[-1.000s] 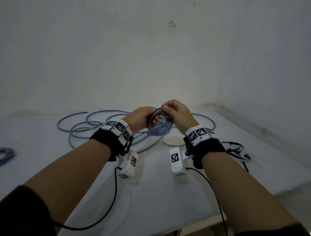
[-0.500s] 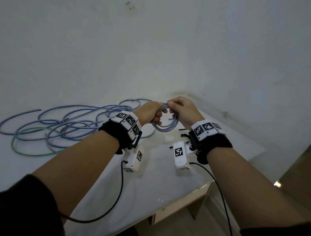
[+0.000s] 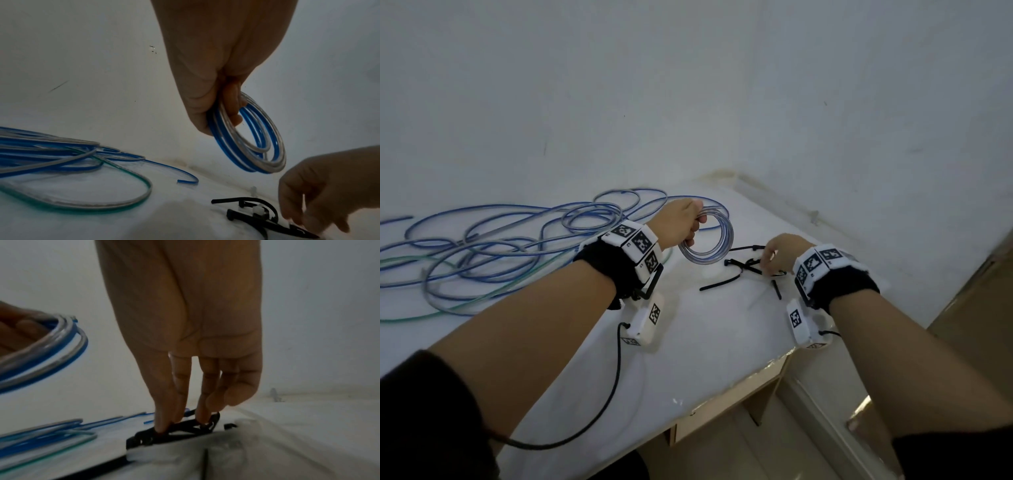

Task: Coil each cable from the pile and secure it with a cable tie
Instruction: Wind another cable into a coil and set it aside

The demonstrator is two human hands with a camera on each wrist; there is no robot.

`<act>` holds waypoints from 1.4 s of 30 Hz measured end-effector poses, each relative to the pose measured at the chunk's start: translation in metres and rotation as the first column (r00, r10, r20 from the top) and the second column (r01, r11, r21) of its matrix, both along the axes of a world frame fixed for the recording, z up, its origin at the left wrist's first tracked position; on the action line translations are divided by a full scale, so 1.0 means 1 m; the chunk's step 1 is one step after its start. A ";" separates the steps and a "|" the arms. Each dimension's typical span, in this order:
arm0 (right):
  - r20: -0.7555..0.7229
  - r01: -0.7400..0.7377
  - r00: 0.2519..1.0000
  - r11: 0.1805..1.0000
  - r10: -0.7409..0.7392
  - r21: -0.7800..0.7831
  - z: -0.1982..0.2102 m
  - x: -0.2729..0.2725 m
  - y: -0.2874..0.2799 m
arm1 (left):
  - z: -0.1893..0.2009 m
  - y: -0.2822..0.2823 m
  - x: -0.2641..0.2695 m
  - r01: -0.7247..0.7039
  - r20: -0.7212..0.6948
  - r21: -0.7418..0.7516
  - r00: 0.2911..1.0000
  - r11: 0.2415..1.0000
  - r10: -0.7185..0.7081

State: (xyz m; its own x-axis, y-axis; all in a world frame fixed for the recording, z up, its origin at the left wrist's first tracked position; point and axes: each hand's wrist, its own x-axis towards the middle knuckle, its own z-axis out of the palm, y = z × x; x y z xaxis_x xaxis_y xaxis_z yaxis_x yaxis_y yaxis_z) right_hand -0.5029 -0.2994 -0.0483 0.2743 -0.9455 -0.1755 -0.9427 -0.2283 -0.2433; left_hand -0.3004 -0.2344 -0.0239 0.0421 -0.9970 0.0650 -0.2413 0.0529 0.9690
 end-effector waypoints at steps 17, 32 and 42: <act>0.050 -0.052 0.997 0.989 0.060 -0.141 0.018 0.009 0.006 | 0.001 0.001 0.018 -0.097 -0.011 0.014 0.995 0.995 0.097; 0.979 -0.237 0.146 0.966 0.143 -0.106 0.060 0.138 0.054 | 0.008 0.036 0.107 -0.403 0.108 -0.061 0.907 0.913 0.408; 0.970 -0.489 0.141 0.866 0.196 -0.104 0.040 0.240 0.102 | 0.018 0.092 0.188 -0.616 -0.054 -0.129 0.787 0.777 0.615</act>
State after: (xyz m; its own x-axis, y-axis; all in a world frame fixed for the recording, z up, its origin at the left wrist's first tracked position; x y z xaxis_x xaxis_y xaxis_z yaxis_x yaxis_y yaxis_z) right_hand -0.2627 -0.1974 -0.0078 0.6518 -0.6847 0.3261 0.1877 -0.2709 -0.9441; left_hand -0.1122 -0.1427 -0.0055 0.6452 -0.7397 0.1909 -0.2591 0.0232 0.9656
